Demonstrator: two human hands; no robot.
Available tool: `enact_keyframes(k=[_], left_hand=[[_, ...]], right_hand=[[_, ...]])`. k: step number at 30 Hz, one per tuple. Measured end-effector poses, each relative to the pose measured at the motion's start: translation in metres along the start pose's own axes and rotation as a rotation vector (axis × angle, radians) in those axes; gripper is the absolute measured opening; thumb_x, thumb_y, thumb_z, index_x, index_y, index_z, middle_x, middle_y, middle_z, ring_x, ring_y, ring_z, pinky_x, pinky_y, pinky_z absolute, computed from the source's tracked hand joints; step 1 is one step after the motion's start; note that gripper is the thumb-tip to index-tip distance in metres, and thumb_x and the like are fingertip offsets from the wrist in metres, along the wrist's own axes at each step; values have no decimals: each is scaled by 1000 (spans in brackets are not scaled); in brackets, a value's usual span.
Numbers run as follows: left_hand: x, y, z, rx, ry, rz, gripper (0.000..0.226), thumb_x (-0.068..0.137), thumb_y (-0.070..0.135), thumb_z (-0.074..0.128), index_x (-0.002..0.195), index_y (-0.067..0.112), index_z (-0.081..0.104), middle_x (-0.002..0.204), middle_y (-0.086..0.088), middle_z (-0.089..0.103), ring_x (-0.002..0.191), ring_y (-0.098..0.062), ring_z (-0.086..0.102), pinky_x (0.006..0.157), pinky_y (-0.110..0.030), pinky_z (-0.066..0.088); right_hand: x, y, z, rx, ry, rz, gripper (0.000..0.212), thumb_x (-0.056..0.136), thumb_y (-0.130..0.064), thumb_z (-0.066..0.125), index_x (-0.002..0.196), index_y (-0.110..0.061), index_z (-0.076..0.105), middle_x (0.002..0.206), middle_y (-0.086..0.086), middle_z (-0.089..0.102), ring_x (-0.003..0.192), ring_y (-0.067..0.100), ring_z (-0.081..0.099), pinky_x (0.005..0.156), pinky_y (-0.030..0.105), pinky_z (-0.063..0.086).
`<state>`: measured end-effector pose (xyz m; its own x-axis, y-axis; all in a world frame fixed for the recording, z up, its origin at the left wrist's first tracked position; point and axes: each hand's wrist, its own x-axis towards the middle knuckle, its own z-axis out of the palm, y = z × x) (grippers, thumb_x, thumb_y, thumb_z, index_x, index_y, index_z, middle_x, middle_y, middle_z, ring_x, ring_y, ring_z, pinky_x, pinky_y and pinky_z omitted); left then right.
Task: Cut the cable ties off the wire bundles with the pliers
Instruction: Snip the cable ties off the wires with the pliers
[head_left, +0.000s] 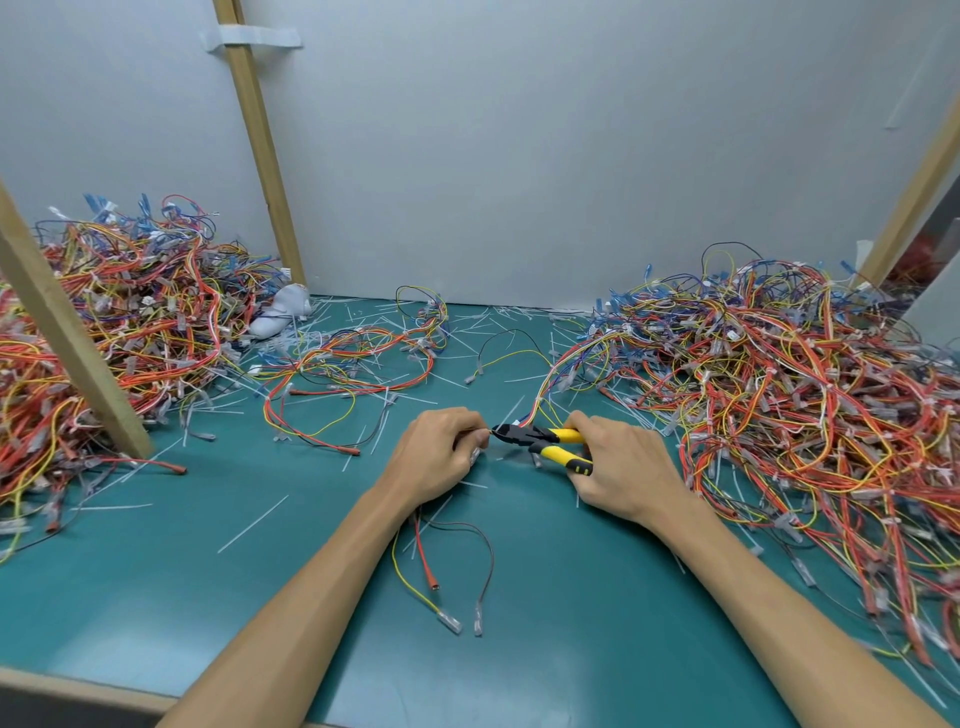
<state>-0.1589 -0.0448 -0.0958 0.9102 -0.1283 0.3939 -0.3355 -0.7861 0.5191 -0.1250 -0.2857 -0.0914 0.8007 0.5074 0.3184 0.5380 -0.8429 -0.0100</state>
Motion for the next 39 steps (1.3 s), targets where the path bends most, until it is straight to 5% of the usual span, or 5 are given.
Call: enact_keyframes(k=[7, 14, 24, 39], left_hand=[[-1, 1, 0, 3, -2, 10, 17, 92, 17, 57, 78, 20, 66, 68, 13, 53, 68, -12, 49, 64, -32, 43], [-1, 1, 0, 10, -10, 8, 16, 92, 18, 57, 79, 19, 66, 70, 11, 56, 70, -14, 51, 65, -33, 44], [-2, 3, -2, 23, -21, 5, 16, 92, 19, 56, 80, 19, 66, 70, 11, 54, 70, -16, 51, 65, -35, 46], [-2, 3, -2, 6, -18, -8, 16, 92, 18, 56, 79, 19, 66, 69, 11, 54, 69, -15, 51, 65, -33, 44]], right_hand=[[0, -2, -4, -55, -27, 33, 27, 80, -42, 56, 86, -28, 34, 70, -10, 40, 70, 22, 52, 54, 31, 26], [-2, -2, -2, -2, -12, 18, 34, 84, -57, 48, 82, -24, 40, 67, -9, 45, 64, 22, 47, 54, 31, 28], [-1, -2, -3, 21, -49, 67, 21, 73, -32, 58, 79, -22, 41, 63, -5, 48, 63, 28, 47, 53, 31, 27], [0, -1, 0, 26, -45, 84, 22, 70, -33, 56, 77, -20, 39, 58, -4, 45, 61, 30, 46, 50, 31, 25]])
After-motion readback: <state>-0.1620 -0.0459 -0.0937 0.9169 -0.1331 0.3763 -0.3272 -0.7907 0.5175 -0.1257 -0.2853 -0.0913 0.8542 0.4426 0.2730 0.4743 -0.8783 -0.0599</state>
